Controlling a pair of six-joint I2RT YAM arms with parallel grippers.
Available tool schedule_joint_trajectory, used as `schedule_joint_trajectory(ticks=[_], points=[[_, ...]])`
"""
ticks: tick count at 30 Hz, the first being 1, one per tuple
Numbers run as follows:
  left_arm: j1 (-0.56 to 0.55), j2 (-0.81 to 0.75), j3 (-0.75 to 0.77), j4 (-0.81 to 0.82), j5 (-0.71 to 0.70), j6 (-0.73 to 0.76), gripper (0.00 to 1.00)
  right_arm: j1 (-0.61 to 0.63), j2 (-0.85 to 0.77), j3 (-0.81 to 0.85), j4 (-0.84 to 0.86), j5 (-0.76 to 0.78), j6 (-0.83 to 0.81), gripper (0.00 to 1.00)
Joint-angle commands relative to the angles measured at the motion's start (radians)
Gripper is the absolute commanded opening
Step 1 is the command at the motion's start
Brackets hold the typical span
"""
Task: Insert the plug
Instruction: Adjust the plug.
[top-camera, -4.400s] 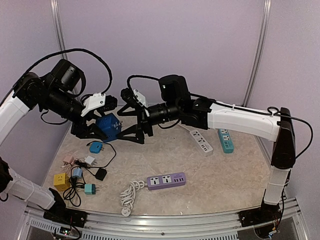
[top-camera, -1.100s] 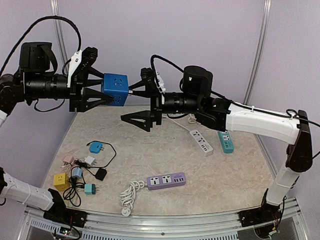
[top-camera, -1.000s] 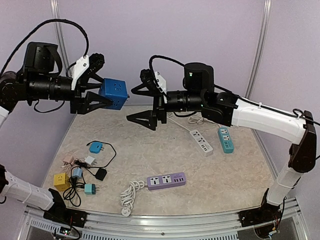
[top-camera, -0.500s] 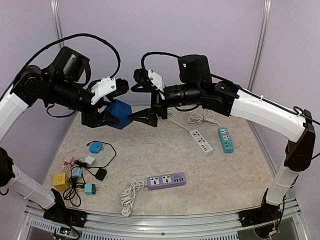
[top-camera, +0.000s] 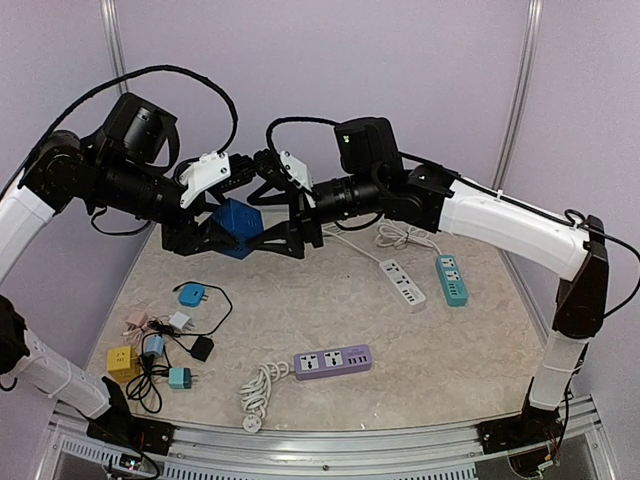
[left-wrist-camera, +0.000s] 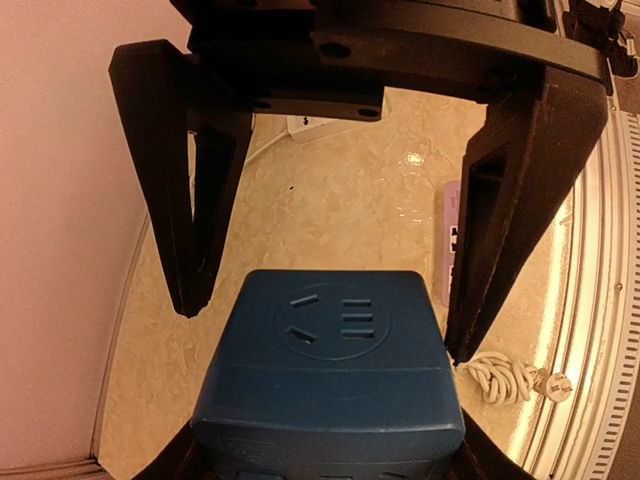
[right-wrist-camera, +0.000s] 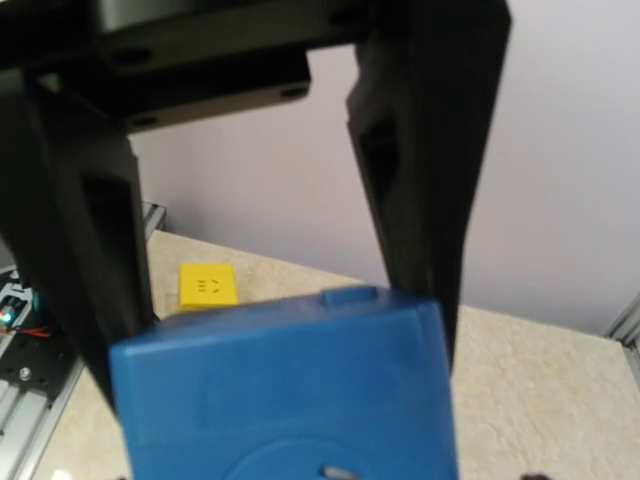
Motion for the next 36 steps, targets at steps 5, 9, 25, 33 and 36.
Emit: schedule_joint_trajectory(ticks=[5,9,25,33,36], points=[[-0.006,-0.002,0.037,0.047,0.036,-0.007,0.0,0.01,0.037,0.031,0.031,-0.011,0.043,0.8],[-0.006,-0.002,0.035,0.042,0.043,-0.003,0.0,0.011,0.048,0.034,0.022,0.003,0.04,0.75],[-0.022,-0.149,-0.188,0.064,0.021,0.573,0.0,-0.004,-0.019,-0.011,-0.032,-0.058,0.031,0.96],[-0.057,-0.446,-0.617,0.346,-0.074,1.39,0.0,-0.002,0.025,0.095,-0.219,-0.049,0.032,1.0],[-0.057,-0.5,-0.715,0.438,-0.067,1.608,0.0,0.016,0.06,0.129,-0.27,-0.037,0.007,1.0]])
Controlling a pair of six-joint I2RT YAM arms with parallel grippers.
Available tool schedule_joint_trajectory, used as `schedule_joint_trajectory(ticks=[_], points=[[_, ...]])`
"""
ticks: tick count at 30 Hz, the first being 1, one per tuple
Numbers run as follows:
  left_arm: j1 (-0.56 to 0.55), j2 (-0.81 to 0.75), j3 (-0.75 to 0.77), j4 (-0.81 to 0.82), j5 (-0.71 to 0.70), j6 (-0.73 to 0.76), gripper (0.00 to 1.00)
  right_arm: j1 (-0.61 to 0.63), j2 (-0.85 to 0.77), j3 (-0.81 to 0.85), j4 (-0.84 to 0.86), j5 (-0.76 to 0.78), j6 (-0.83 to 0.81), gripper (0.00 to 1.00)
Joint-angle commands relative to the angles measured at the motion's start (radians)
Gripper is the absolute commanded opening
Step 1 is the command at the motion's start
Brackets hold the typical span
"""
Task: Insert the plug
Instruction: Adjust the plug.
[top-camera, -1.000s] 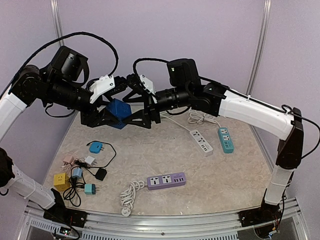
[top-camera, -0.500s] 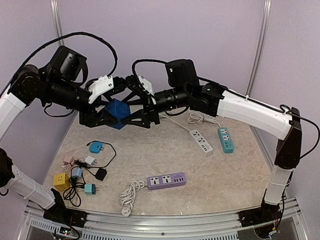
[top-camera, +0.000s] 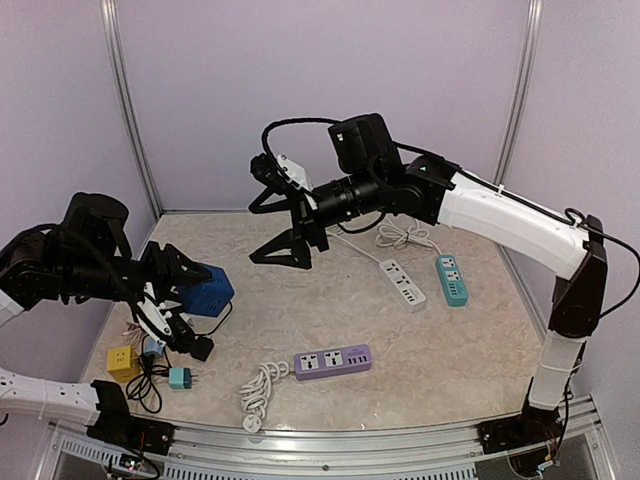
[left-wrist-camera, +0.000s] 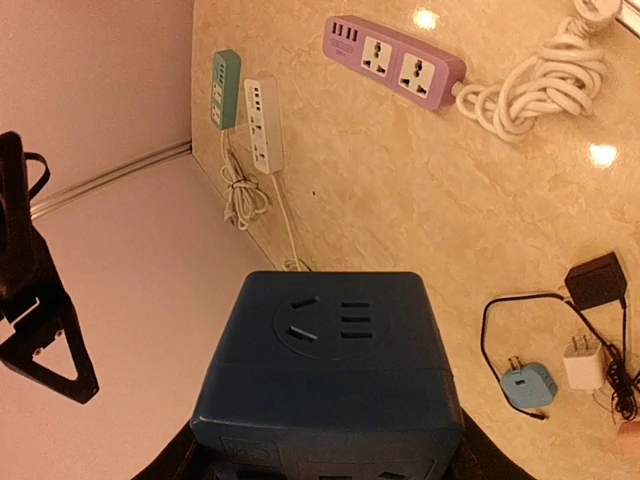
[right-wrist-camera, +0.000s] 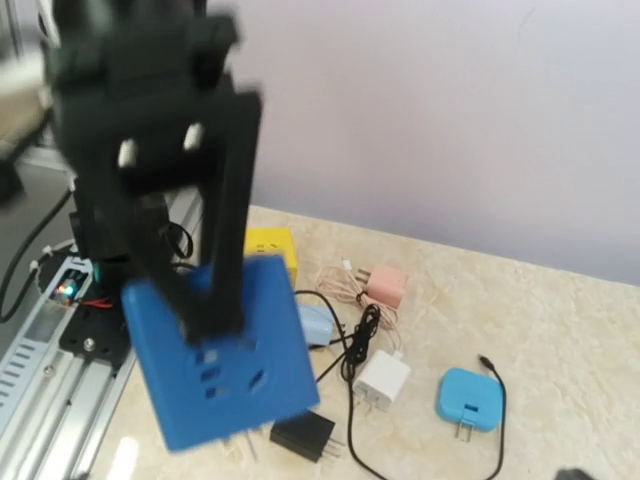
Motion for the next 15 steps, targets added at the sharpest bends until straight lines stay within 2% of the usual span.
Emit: schedule_joint_trajectory(ticks=[1,3,9,15], points=[[-0.007,-0.058,-0.118,0.242,-0.012,0.515,0.0,0.03,0.047,0.067,-0.121,0.022,-0.022,1.0],[-0.007,-0.067,-0.154,0.266,-0.008,0.578,0.0,0.061,0.07,0.097,-0.151,0.052,-0.06,1.0],[-0.012,-0.082,-0.201,0.294,-0.009,0.632,0.0,0.124,0.167,0.223,-0.233,0.123,-0.087,1.0],[-0.031,-0.082,-0.202,0.286,-0.026,0.598,0.0,0.159,0.253,0.31,-0.292,0.148,-0.124,1.0]])
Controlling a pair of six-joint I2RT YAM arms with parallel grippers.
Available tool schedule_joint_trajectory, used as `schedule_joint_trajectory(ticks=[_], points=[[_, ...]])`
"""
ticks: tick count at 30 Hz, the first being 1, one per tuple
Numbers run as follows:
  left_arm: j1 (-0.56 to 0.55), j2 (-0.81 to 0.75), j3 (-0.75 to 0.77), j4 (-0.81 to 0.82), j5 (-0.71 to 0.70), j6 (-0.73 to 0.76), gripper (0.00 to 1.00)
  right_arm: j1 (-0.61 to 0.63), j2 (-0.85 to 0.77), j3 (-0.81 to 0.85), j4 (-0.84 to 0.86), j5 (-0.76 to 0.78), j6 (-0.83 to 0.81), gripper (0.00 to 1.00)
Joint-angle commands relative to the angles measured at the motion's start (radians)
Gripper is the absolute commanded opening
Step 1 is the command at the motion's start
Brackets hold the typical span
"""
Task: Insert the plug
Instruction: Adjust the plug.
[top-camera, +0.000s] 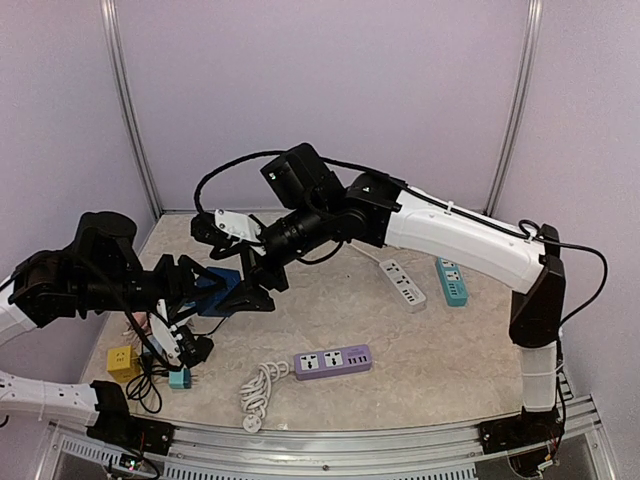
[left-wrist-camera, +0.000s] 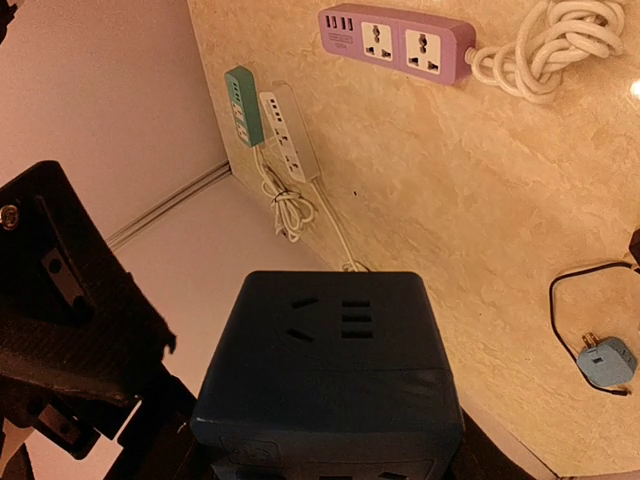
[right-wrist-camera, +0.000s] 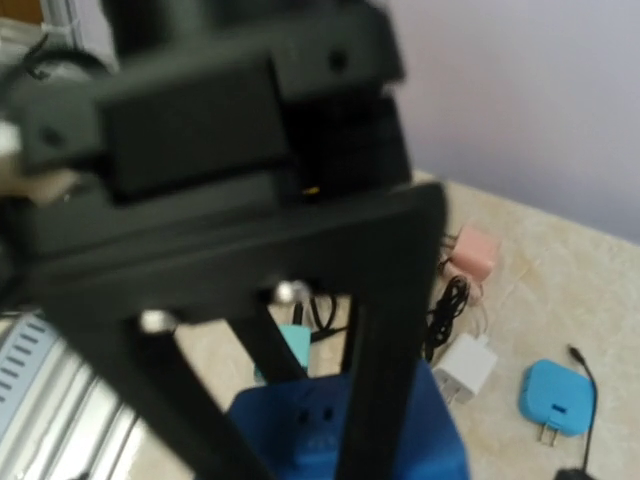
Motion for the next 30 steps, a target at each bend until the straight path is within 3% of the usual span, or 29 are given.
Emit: schedule_joint_trajectory(ticks=[1,6,9,12,16,20,21,22,23,26,30], points=[[-0.015,-0.013,0.0,0.038,-0.013,0.288,0.0,0.023,0.048,0.049,-0.071,0.056,-0.041,1.0],[-0.018,-0.02,-0.005,0.027,-0.002,0.289,0.0,0.028,0.071,0.055,-0.035,0.11,-0.036,0.99],[-0.021,-0.02,-0.005,0.026,0.001,0.285,0.0,0.028,0.08,0.06,-0.032,0.108,-0.044,0.89],[-0.023,-0.02,-0.005,0.026,0.002,0.283,0.0,0.027,0.085,0.066,-0.033,0.105,-0.045,0.74],[-0.024,-0.022,-0.005,0.028,0.003,0.277,0.0,0.022,0.082,0.064,-0.044,0.065,-0.047,0.4],[-0.025,-0.029,-0.019,0.061,0.008,0.243,0.02,0.006,0.061,0.054,-0.053,0.023,-0.036,0.13],[-0.026,-0.039,-0.034,0.098,0.02,0.217,0.32,-0.002,0.051,0.045,-0.041,0.014,-0.02,0.0],[-0.026,-0.047,-0.047,0.141,0.037,0.171,0.71,-0.011,0.039,0.029,-0.021,0.012,0.005,0.0],[-0.026,-0.056,-0.052,0.176,0.039,0.122,0.95,-0.021,0.02,0.008,0.004,0.008,0.034,0.0],[-0.025,-0.075,-0.007,0.172,0.033,-0.121,0.99,-0.058,-0.066,-0.118,0.154,0.012,0.138,0.0],[-0.024,-0.034,0.171,-0.027,0.026,-0.595,0.99,-0.079,-0.241,-0.413,0.502,0.067,0.255,0.0]])
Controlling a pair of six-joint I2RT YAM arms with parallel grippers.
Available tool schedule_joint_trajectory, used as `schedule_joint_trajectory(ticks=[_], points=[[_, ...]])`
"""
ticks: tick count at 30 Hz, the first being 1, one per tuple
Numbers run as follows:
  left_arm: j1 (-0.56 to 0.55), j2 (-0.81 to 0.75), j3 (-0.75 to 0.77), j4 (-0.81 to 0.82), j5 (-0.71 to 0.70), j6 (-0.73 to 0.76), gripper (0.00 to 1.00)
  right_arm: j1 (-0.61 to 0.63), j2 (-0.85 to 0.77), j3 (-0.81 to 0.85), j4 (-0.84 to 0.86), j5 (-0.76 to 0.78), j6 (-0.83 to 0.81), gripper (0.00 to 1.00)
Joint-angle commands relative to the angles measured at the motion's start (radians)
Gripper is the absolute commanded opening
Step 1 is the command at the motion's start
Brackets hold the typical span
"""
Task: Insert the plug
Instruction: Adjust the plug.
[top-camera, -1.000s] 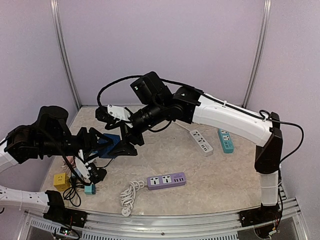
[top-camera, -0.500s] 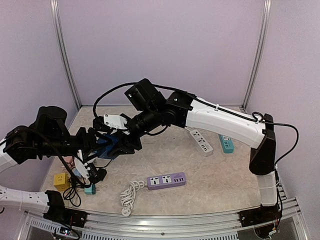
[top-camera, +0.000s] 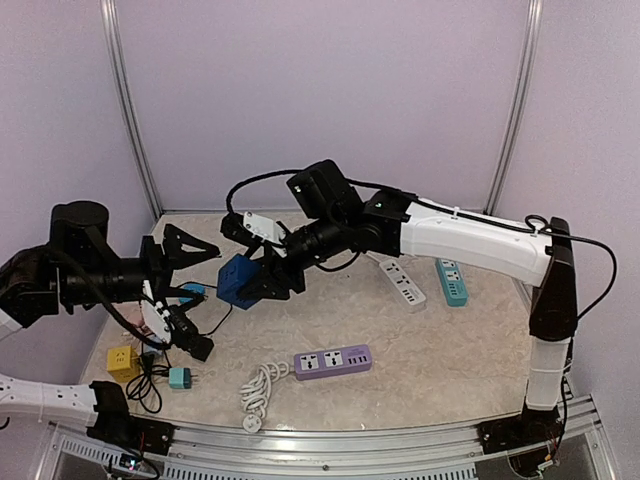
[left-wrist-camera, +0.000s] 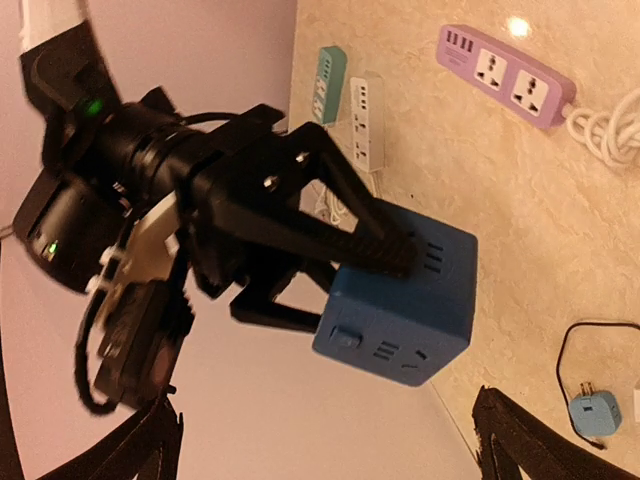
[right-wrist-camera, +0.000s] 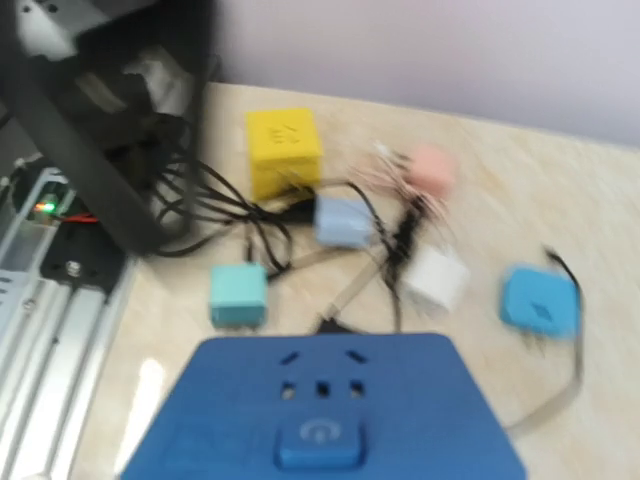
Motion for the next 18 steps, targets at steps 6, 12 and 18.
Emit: schedule_joint_trajectory(ticks=[6,12,18], points=[[0.177,0.215,0.417,-0.277,0.353,-1.181,0.99,-0.023,-0.351,-0.489,0.883,0.184,0.333,0.0],[0.306,0.268,0.44,-0.048,0.618,-1.488,0.98,-0.017,-0.357,-0.531,1.09,0.134,0.536,0.0],[0.304,0.275,0.441,0.051,0.66,-1.525,0.95,-0.005,-0.357,-0.526,1.12,0.05,0.556,0.0]])
